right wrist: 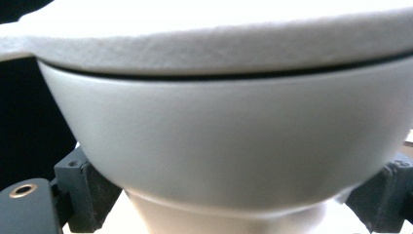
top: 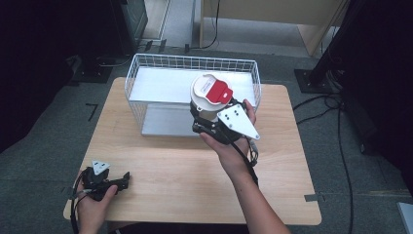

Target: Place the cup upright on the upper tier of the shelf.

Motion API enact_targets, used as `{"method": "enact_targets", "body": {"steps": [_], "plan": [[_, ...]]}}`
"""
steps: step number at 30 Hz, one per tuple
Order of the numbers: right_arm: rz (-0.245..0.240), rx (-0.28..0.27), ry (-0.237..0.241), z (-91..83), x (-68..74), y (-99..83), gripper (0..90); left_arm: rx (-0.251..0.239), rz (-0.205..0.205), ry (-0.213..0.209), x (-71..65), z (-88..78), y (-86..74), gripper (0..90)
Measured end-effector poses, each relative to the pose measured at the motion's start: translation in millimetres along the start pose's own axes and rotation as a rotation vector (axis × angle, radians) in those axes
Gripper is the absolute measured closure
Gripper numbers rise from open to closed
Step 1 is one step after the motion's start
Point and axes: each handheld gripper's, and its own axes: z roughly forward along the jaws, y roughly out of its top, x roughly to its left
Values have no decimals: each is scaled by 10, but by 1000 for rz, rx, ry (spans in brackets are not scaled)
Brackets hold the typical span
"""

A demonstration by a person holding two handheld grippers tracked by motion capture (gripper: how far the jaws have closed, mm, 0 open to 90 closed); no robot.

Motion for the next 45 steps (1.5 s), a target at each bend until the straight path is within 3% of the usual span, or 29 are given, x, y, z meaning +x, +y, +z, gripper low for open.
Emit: {"method": "enact_targets", "body": {"steps": [9, 18, 34, 45], "plan": [[-33, 3, -27, 273, -117, 107, 87, 0, 0, 0, 0, 0, 0, 9], [-67, 48, -56, 612, -229, 68, 87, -1, 0, 0, 0, 1, 0, 9], [-22, 131, -94, 1002, -400, -66, 87, -1, -1, 0, -1, 1, 0, 9], [17, 169, -118, 1120, -521, -108, 87, -1, -1, 0, -1, 1, 0, 9]]}}
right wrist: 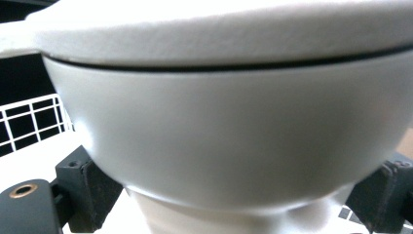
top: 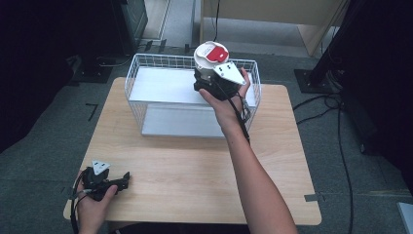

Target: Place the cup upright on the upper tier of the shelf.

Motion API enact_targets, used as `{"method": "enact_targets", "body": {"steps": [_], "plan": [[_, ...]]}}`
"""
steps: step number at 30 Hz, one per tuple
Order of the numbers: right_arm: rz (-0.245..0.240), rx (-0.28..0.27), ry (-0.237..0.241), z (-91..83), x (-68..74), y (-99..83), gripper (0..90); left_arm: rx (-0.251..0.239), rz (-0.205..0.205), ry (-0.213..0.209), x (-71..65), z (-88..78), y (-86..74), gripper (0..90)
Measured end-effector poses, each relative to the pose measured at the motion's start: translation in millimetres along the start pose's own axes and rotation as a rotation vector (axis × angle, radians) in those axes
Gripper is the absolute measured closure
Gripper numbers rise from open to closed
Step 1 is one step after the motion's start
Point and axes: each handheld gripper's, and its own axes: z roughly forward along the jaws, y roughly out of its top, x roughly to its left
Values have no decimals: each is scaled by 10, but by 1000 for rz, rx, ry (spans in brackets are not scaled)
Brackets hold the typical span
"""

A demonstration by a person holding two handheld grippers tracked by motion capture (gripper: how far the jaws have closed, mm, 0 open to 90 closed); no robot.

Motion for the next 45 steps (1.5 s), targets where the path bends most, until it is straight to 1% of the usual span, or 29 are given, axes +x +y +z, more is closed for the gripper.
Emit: {"method": "enact_targets", "body": {"steps": [5, 7, 11, 13, 18, 20, 22, 25, 27, 31, 32, 34, 36, 40, 43, 45], "plan": [[11, 10, -9, 29, -39, -18, 87, 0, 0, 0, 0, -1, 0, 9], [26, 12, -7, 32, -51, -22, 87, 0, 0, 0, 0, 0, 0, 9], [36, 11, -6, 36, -71, -26, 87, 0, 0, 0, 0, 0, 0, 9], [49, 17, -12, 35, -73, -21, 86, 0, 0, 0, 0, -1, 0, 9], [80, 26, -1, 49, -112, -13, 85, 0, 0, 0, 0, 0, 0, 9], [100, 41, -17, 58, -121, 3, 85, 1, 0, 0, 0, -1, 0, 9], [112, 52, -20, 68, -126, 14, 85, 0, 0, 0, 0, 0, 0, 9], [101, 56, -19, 79, -123, 19, 83, 0, 0, 0, 0, 0, 0, 9], [107, 62, -17, 85, -120, 24, 80, 0, 0, 0, 0, 0, 0, 9], [118, 61, -1, 75, -153, 32, 0, 0, 0, 0, 0, 0, 1, 9], [120, 63, 4, 73, -159, 33, 0, 0, 0, 0, 0, 0, 0, 9], [112, 65, -6, 64, -163, 31, 0, 0, 2, 1, 1, -1, 1, 9], [110, 65, -2, 50, -167, 25, 0, 0, 2, 1, 1, -1, 1, 9], [109, 60, -13, 18, -172, 5, 0, 1, -1, -1, 0, 0, 0, 9], [107, 56, -2, -9, -174, -20, 0, 0, -1, -1, -1, 0, 0, 9], [106, 50, 16, -36, -164, -34, 37, 1, -1, -1, -1, 0, 0, 9]]}}
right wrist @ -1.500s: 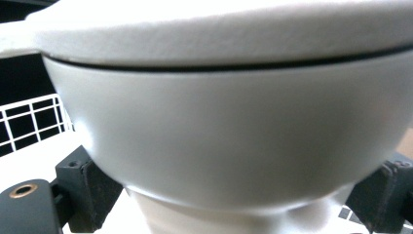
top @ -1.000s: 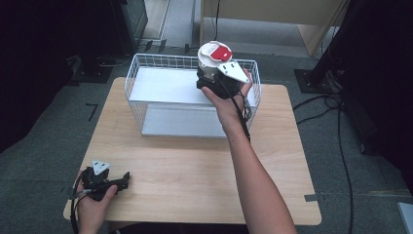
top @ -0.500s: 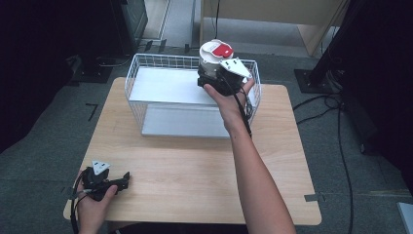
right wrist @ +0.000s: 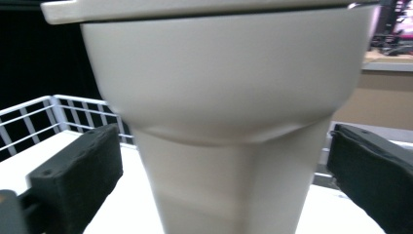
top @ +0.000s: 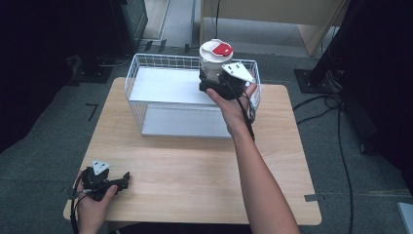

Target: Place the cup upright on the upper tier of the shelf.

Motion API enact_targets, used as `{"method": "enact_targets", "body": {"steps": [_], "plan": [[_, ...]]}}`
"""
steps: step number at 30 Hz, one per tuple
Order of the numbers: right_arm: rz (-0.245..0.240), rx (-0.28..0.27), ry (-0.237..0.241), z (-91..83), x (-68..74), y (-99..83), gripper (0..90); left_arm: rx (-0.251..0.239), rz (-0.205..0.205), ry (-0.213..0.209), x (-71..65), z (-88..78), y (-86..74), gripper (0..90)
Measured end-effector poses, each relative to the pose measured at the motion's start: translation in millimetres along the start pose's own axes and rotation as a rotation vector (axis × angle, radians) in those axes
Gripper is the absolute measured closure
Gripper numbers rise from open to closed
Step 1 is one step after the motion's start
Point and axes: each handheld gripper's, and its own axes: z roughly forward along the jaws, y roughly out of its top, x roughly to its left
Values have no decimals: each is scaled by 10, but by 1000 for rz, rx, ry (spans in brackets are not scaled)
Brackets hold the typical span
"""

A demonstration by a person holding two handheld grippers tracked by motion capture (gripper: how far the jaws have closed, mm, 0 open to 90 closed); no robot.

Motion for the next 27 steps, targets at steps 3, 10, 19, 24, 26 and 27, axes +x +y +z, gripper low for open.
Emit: {"method": "enact_targets", "body": {"steps": [3, 10, 19, 24, 26, 27], "plan": [[-1, -13, -15, -31, 11, -11, 125, -1, 1, 0, 1, 1, 0, 9], [-10, -20, -17, -55, 3, -9, 154, -1, 1, 0, 1, 1, 0, 9], [-16, -24, 18, -82, 18, 3, 0, 0, 1, 0, 1, 0, 0, 9], [-18, -39, 17, -107, 38, -7, 0, -1, 1, 0, 1, 0, 0, 9], [-9, -43, 21, -122, 27, -4, 0, -1, 1, 1, 0, 0, 0, 9], [-7, -44, 20, -131, 21, -5, 0, -1, 1, 1, 0, 0, 0, 9]]}}
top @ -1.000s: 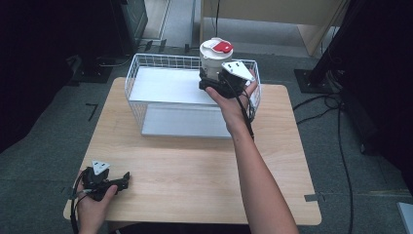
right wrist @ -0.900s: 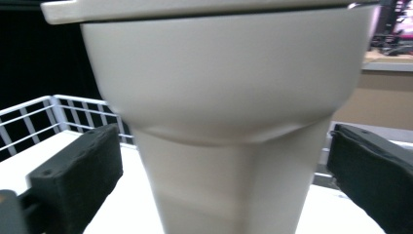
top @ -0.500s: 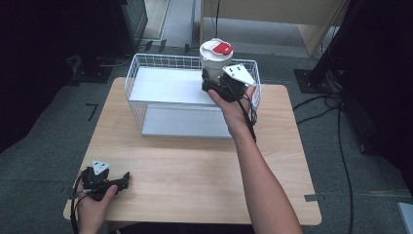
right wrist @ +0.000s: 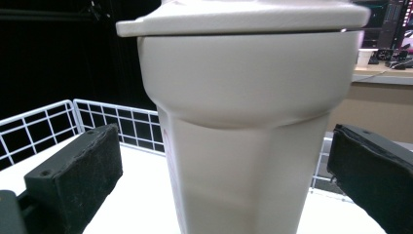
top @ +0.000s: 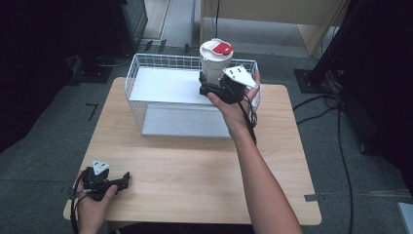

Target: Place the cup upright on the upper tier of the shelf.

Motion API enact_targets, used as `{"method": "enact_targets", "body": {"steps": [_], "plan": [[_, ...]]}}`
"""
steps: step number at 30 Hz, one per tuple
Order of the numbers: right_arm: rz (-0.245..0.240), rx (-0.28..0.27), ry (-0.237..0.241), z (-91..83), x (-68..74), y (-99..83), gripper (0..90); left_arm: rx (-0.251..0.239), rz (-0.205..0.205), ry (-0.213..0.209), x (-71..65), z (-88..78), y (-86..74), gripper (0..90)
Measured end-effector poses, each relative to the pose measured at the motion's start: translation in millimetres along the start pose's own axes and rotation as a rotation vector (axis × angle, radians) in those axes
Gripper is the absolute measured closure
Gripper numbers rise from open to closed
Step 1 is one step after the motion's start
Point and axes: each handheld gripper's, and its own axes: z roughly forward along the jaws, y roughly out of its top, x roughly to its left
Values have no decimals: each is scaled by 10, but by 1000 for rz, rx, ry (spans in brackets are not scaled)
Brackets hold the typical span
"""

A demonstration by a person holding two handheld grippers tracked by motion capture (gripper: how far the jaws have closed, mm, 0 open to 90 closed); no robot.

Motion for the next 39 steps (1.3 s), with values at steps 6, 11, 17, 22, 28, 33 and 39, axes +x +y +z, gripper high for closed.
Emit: {"method": "enact_targets", "body": {"steps": [6, 11, 17, 22, 28, 33, 39], "plan": [[12, -14, 14, -87, -50, -7, 0, 0, 1, 0, 1, 0, 0, 9], [21, -25, 18, -182, -96, -12, 0, 1, 3, 1, 2, -1, 1, 9], [-5, -39, 18, -309, -132, -42, 0, 1, 3, 1, 2, -1, 1, 9], [-8, -53, 3, -432, -176, -68, 0, 1, 3, 1, 2, -1, 0, 9], [-17, -78, -2, -605, -212, -66, 0, 1, 3, 1, 2, -1, 0, 9], [-29, -86, -9, -741, -264, -84, 0, 0, 4, 1, 2, -1, 0, 9], [-36, -87, -34, -866, -369, -158, 0, 2, 4, 0, 2, -2, 1, 9]]}}
